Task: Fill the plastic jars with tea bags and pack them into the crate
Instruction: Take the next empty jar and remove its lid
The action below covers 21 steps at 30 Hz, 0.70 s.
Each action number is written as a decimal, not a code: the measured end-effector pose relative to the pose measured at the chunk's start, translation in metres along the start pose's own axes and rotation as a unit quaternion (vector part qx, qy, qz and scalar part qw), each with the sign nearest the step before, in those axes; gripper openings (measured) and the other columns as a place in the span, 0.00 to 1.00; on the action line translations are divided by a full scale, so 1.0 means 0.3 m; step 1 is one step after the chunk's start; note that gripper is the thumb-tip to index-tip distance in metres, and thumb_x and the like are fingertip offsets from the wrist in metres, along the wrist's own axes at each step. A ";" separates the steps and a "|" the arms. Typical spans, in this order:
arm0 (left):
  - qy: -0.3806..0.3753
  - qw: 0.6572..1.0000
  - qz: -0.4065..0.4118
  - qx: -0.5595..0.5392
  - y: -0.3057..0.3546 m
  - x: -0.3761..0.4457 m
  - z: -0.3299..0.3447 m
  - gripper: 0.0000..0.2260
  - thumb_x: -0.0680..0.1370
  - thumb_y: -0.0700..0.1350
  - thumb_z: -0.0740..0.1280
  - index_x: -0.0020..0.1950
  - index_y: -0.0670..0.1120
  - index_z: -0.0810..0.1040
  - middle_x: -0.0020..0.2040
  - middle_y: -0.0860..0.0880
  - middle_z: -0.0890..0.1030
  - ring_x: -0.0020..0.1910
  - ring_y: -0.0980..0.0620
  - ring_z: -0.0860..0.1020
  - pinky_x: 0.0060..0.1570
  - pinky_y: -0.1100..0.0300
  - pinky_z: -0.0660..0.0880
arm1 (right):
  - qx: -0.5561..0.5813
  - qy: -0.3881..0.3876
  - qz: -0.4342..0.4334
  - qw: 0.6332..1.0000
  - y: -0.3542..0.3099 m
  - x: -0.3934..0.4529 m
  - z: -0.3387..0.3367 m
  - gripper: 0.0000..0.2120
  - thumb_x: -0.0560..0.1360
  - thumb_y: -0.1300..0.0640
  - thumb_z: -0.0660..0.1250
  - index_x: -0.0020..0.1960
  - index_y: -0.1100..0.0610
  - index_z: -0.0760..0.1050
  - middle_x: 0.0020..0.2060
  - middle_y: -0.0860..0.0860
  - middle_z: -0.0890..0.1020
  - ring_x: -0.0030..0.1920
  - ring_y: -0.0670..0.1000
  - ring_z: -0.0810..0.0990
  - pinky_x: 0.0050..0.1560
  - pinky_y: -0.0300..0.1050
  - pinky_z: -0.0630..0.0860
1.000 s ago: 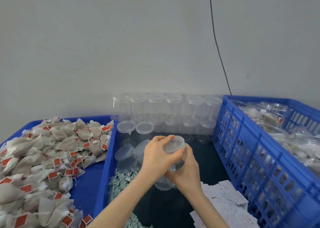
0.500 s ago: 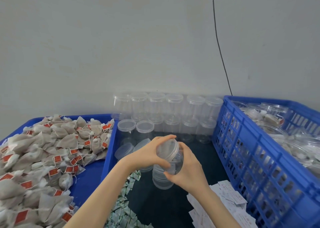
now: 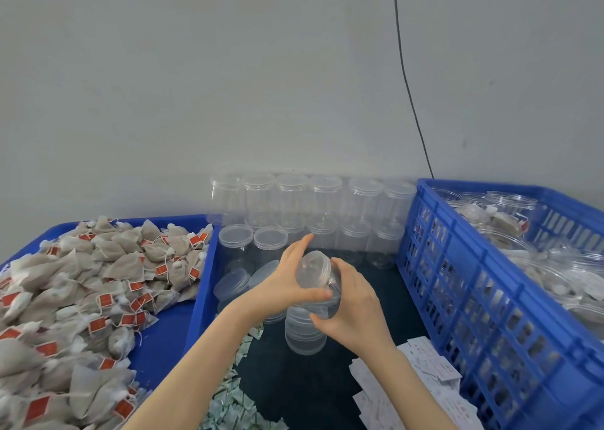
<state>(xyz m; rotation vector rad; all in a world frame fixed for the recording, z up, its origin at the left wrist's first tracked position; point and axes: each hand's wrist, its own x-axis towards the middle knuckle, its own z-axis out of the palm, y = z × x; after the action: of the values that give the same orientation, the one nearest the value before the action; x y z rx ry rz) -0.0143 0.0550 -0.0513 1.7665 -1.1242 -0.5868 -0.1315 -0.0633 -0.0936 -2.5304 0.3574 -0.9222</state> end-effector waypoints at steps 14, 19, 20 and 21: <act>0.010 0.993 -0.050 0.108 -0.021 -0.003 -0.023 0.38 0.68 0.68 0.67 0.73 0.54 0.60 0.60 0.54 0.72 0.56 0.57 0.73 0.58 0.58 0.73 | -0.023 -0.006 -0.056 0.998 0.054 -0.010 -0.017 0.42 0.60 0.50 0.81 0.69 0.60 0.70 0.61 0.50 0.79 0.60 0.51 0.79 0.61 0.41 0.69; -0.043 0.993 -0.036 0.106 -0.033 -0.009 -0.008 0.49 0.70 0.69 0.66 0.77 0.57 0.35 0.78 0.53 0.47 0.76 0.53 0.53 0.73 0.51 0.57 | -0.027 -0.004 -0.076 0.997 0.062 -0.010 -0.016 0.39 0.62 0.50 0.79 0.68 0.62 0.71 0.59 0.53 0.80 0.57 0.54 0.80 0.59 0.49 0.77; -0.062 0.992 -0.022 0.105 -0.026 -0.012 -0.009 0.50 0.70 0.64 0.70 0.76 0.58 0.34 0.77 0.57 0.42 0.75 0.56 0.50 0.73 0.52 0.57 | -0.028 -0.003 -0.080 0.996 0.064 -0.011 -0.018 0.38 0.62 0.48 0.78 0.67 0.62 0.71 0.58 0.53 0.80 0.57 0.54 0.81 0.58 0.50 0.77; -0.080 0.990 -0.011 0.115 -0.022 -0.016 -0.013 0.51 0.70 0.59 0.73 0.76 0.60 0.35 0.76 0.61 0.40 0.75 0.58 0.49 0.73 0.53 0.58 | -0.030 -0.002 -0.084 0.996 0.065 -0.010 -0.019 0.38 0.62 0.47 0.77 0.67 0.62 0.71 0.58 0.53 0.80 0.56 0.54 0.81 0.58 0.50 0.77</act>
<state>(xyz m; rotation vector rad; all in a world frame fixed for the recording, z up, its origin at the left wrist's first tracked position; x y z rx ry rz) -0.0106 0.0620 -0.0559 1.9583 -1.3277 -0.6425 -0.1393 -0.0809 -0.1005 -2.6497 0.1742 -0.9815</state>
